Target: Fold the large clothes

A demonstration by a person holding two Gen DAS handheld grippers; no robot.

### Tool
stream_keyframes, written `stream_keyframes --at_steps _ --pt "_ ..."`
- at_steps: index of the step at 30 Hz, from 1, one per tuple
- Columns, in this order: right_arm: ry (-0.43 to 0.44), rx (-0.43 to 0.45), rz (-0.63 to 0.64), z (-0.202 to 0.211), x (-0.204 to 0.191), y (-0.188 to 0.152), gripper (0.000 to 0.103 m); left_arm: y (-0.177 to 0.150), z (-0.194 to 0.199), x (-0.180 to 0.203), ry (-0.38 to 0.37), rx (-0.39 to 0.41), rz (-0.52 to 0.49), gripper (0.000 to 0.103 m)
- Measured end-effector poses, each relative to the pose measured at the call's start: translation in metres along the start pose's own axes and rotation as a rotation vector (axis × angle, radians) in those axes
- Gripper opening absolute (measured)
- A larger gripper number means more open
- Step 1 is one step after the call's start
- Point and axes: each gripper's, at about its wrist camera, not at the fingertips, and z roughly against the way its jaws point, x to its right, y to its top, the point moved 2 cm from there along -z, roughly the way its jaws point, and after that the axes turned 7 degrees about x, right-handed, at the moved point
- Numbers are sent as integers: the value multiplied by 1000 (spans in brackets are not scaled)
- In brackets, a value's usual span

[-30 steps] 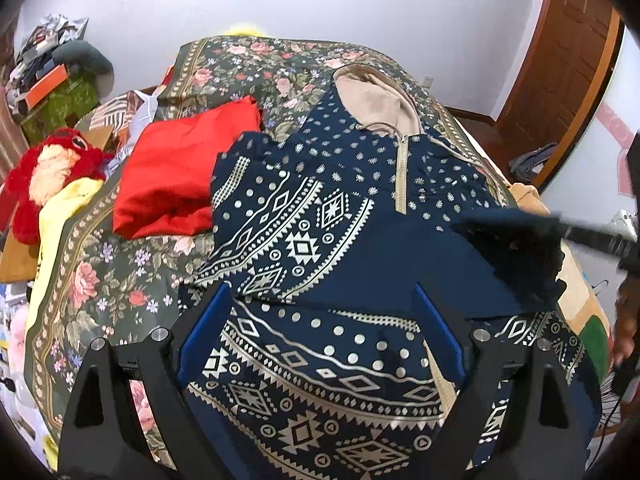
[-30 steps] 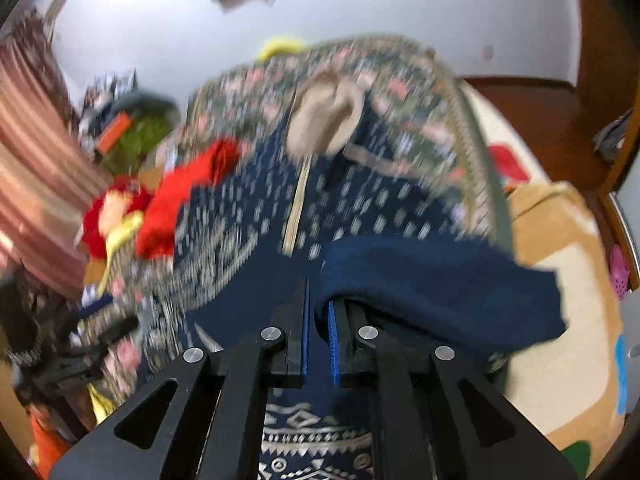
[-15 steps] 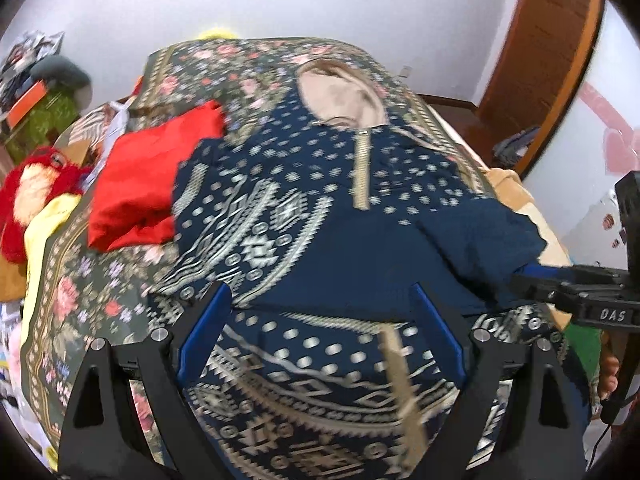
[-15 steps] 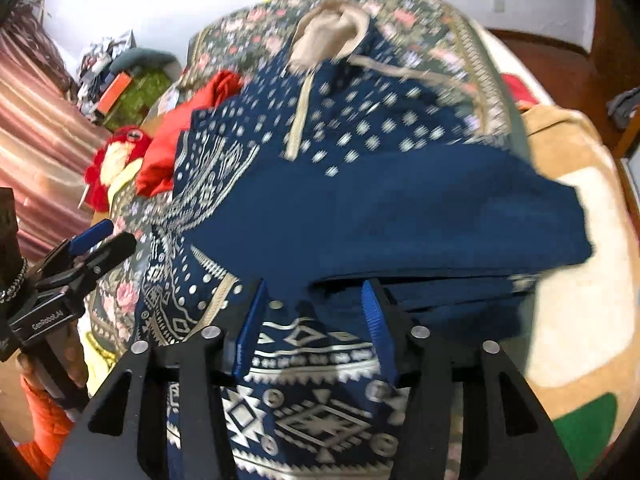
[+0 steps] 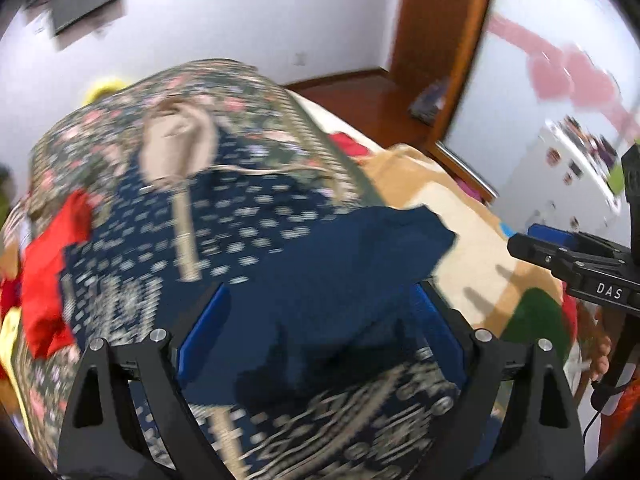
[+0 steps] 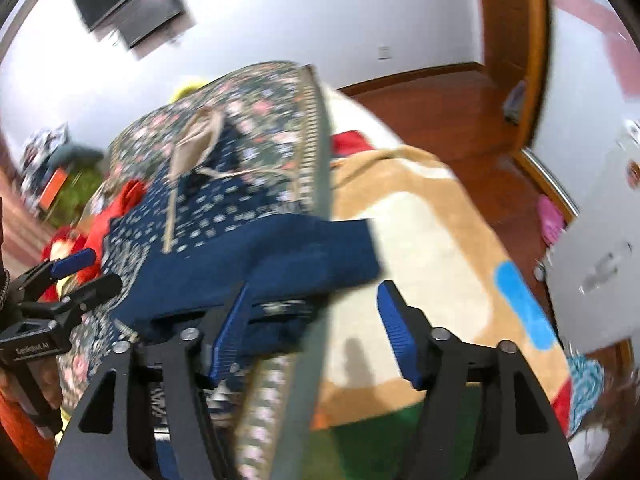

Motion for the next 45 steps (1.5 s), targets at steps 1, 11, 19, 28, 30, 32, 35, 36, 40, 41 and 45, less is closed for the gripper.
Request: stream_keyframes --at_steps 1,11,19,28,30,32,35,36,40,41,45 --pt "-12 2 -18 2 8 -1 63 4 -12 14 -30 -25 -33 92" --pt "-72 -33 -126 3 59 -23 63 8 -104 95 -116 -203 -221 92" --pt "-79 -54 -171 1 76 -32 63 -2 -158 91 -56 -301 -200 62" --pt "-71 -64 -141 -2 66 -31 63 27 -121 45 -179 -180 17 10" --pt "-65 -64 -134 -2 62 -31 63 34 -104 28 -176 -125 54 10" --pt "-59 -63 -121 -2 56 -29 63 39 -83 6 -152 -66 83 10" --pt "-45 -56 -102 0 46 -25 63 45 -44 -43 -74 21 132 10" --pt "-40 -54 -96 0 42 -24 63 46 -32 -58 -54 44 151 10" --pt "-14 -57 -71 -6 24 -16 63 48 16 -121 28 130 218 10" --pt "-7 -57 -64 -8 18 -14 63 47 23 -133 39 143 231 10" --pt "27 -54 -16 -16 -11 -4 63 39 57 -178 79 199 293 8"
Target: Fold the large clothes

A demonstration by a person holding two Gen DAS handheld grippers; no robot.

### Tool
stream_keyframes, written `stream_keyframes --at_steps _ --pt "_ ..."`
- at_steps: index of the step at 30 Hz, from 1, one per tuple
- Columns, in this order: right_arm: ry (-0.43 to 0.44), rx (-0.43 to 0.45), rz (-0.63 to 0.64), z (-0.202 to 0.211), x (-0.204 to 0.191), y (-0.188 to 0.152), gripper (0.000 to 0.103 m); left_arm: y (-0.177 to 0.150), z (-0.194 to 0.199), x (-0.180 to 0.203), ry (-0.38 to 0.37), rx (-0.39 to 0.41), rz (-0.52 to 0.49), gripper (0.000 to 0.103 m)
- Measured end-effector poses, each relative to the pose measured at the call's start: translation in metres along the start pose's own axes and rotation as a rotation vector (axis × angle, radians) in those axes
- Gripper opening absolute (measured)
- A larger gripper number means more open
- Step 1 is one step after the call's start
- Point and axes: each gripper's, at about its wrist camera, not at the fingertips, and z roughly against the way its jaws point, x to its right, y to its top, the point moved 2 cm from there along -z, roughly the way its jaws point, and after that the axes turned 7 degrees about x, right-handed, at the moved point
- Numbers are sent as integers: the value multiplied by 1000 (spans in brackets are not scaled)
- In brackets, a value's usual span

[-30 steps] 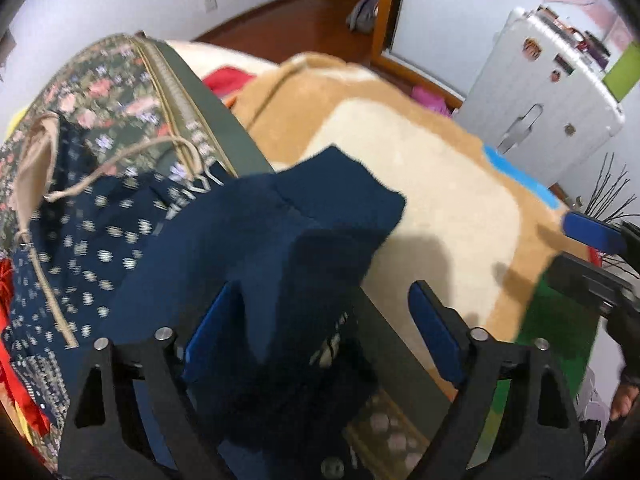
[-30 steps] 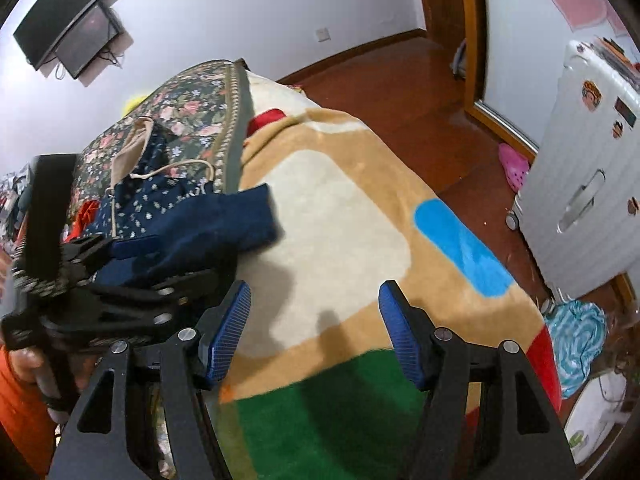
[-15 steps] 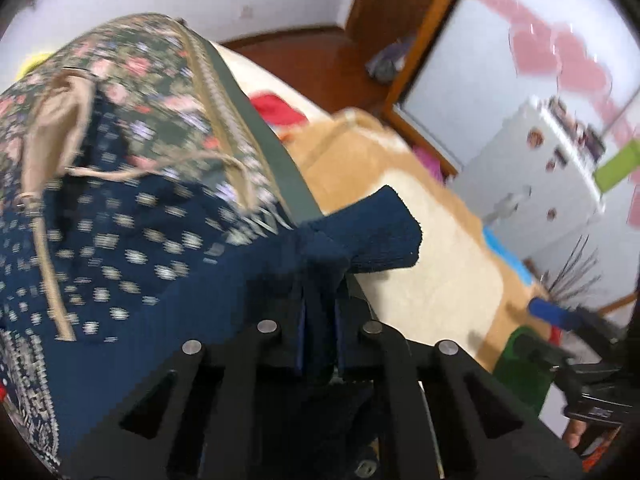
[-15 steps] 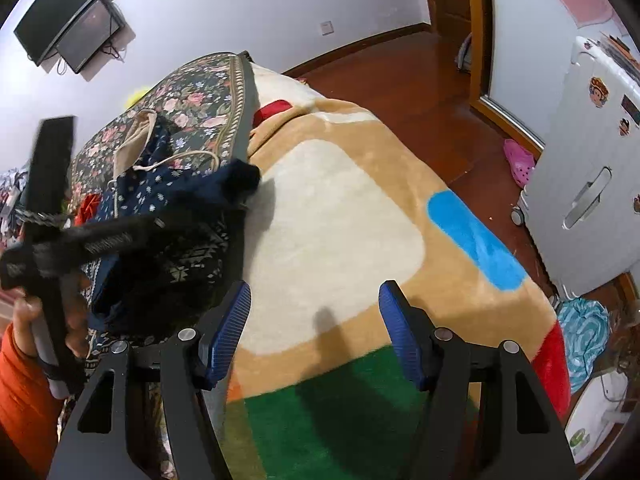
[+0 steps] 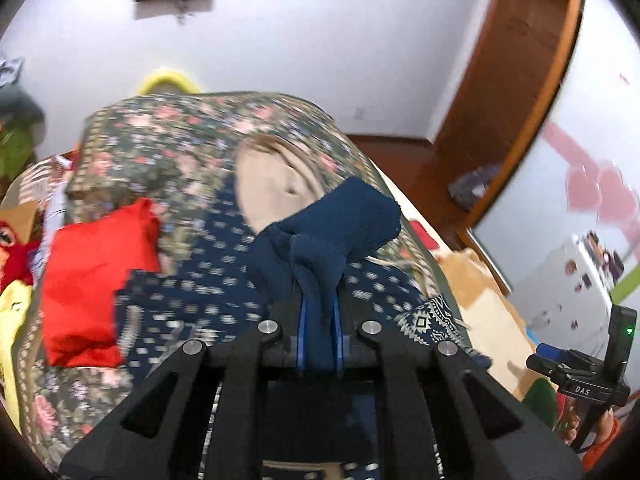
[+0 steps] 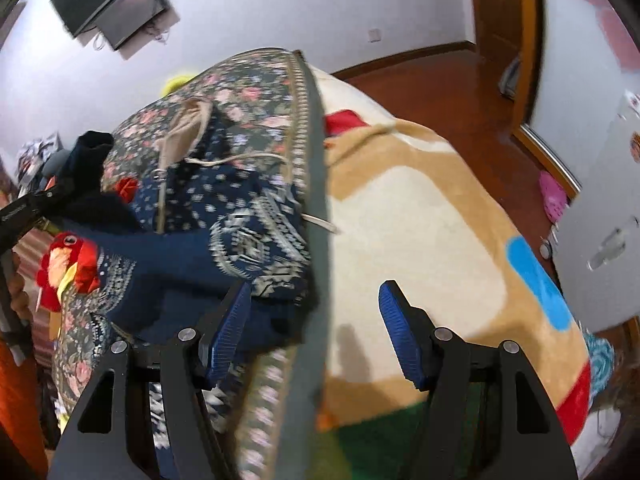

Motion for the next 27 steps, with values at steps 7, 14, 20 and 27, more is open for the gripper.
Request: stream_keyframes --at_steps 7,14,20,27 --pt "79 -42 61 -31 -50 12 63 -20 19 -45 35 31 27 6" --pt "81 -235 87 -89 -73 -12 63 -68 8 -96 78 -36 114 6" --pt "72 -254 162 -90 -86 -24 67 -117 -1 -123 92 -136 177 9" --pt "50 -265 202 -94 -92 -27 72 -172 -11 -150 190 -265 239 39"
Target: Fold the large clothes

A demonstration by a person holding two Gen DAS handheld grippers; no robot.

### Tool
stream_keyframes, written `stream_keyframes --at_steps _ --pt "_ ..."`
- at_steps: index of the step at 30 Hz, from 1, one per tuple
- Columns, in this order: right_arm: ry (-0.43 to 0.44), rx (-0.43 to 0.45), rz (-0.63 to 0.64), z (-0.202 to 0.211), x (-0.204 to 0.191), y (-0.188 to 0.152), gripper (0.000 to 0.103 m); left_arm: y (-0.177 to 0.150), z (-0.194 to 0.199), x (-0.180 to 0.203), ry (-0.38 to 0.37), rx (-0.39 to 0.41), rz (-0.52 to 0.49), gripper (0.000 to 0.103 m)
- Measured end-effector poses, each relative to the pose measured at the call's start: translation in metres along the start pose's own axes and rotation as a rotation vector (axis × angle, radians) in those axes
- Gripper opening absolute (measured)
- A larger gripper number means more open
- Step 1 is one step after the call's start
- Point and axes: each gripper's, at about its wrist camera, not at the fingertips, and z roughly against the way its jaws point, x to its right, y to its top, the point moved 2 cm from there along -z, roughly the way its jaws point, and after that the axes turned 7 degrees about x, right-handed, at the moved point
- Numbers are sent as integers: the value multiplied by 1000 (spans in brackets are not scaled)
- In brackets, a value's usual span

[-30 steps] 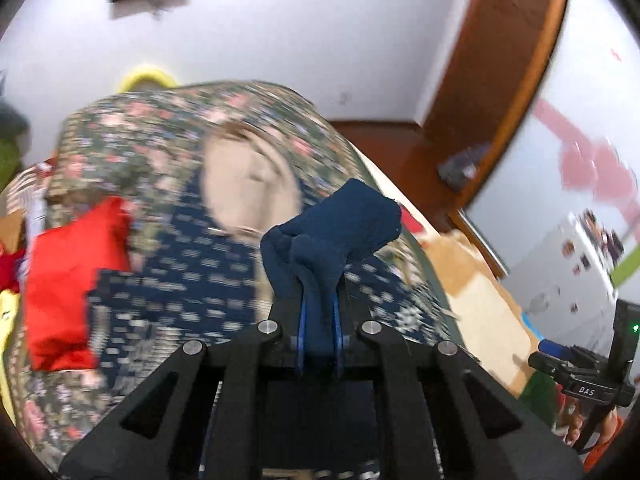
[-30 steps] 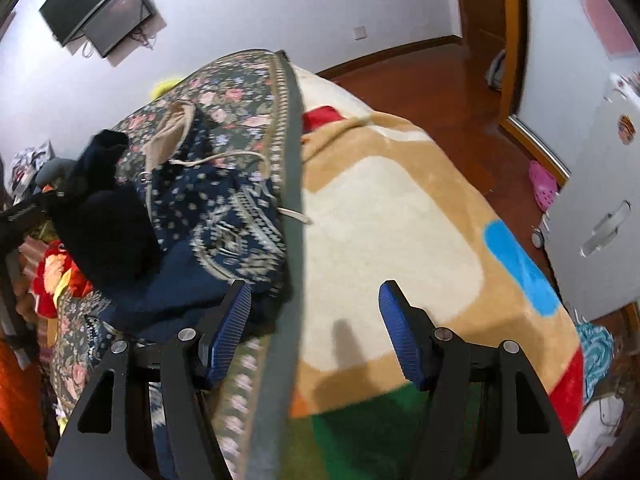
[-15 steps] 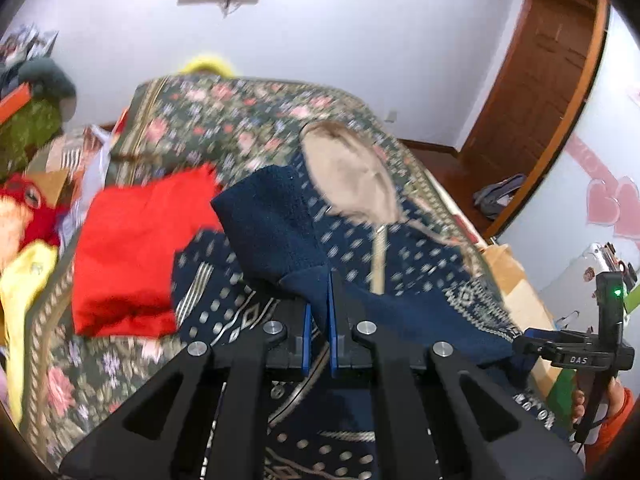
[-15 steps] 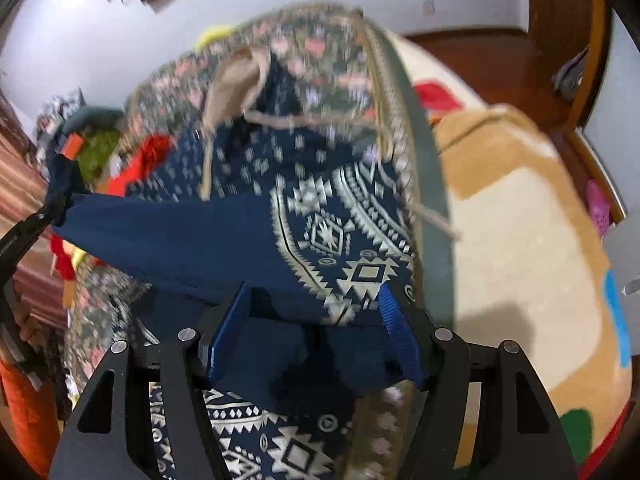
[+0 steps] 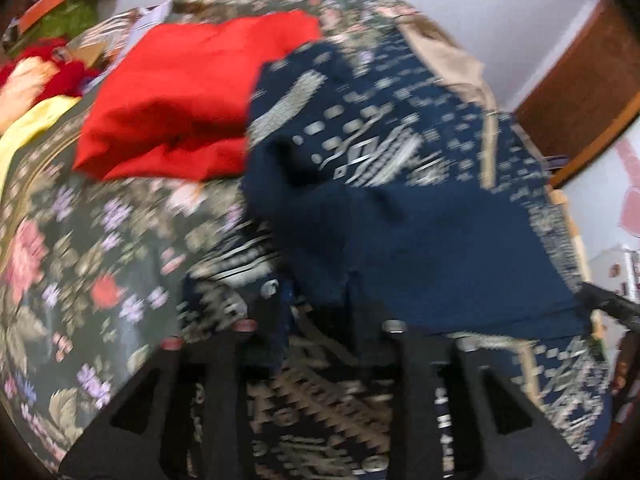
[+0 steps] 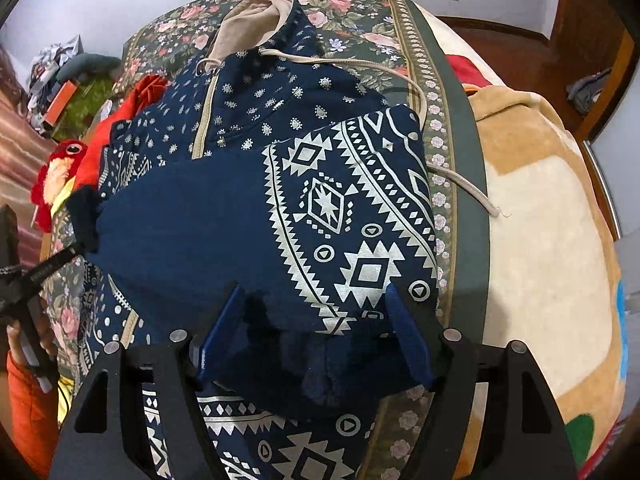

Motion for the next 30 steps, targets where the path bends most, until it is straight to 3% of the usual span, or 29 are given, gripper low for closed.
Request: stream_keyframes --at_steps 3,8,15,22,30 --pt "-5 1 11 -1 -1 0 73 -10 4 -15 28 1 12 48" --pt "-18 -4 25 -2 -4 1 73 -14 18 -42 146 16 11 49" --pt "-16 -8 29 2 -7 11 73 5 47 -57 168 71 26 49" --pt "2 90 28 25 -10 47 73 55 63 -14 131 167 -78 49" --pt "10 199 64 39 -21 94 73 112 56 66 54 251 -227 61"
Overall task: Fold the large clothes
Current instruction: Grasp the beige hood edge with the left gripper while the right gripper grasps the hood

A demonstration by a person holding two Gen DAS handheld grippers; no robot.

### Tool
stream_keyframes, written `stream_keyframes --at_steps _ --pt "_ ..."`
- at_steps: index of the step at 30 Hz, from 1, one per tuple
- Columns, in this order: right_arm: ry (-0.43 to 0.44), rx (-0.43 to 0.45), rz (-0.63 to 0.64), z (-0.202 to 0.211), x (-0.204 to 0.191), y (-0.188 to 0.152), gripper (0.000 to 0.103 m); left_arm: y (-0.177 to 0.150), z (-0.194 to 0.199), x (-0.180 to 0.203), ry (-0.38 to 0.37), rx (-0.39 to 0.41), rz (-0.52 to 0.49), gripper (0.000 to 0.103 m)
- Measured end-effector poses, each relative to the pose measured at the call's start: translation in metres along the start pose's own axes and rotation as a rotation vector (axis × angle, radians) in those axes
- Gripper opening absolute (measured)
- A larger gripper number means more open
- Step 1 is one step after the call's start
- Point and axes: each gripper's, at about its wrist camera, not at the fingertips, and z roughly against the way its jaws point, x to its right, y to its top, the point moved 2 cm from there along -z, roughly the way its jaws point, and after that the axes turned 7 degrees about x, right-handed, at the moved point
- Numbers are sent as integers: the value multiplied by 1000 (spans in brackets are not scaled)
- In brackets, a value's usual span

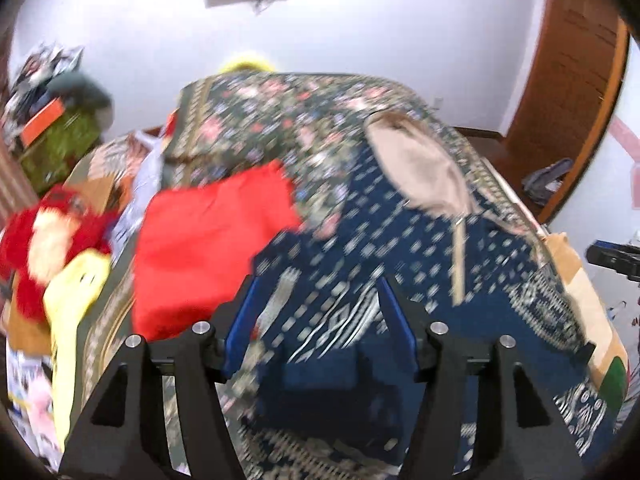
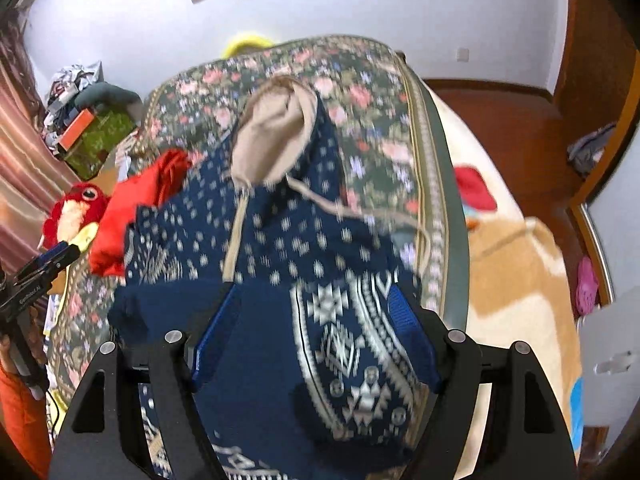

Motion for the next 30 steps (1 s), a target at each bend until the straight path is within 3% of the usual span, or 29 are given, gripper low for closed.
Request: stream_keyframes --at_steps 9,19,26,30 --pt "-2 35 28 -44 -10 48 74 45 -77 48 -79 -39 22 64" --pt "8 -62 -40 -139 2 82 74 62 -189 47 -141 -194 208 64" --pt "-38 -116 -157 -193 28 84 73 59 -243 45 -122 -240 262 64" --pt "-44 -99 -189 -205 38 81 71 55 -252 42 -85 -226 253 50"
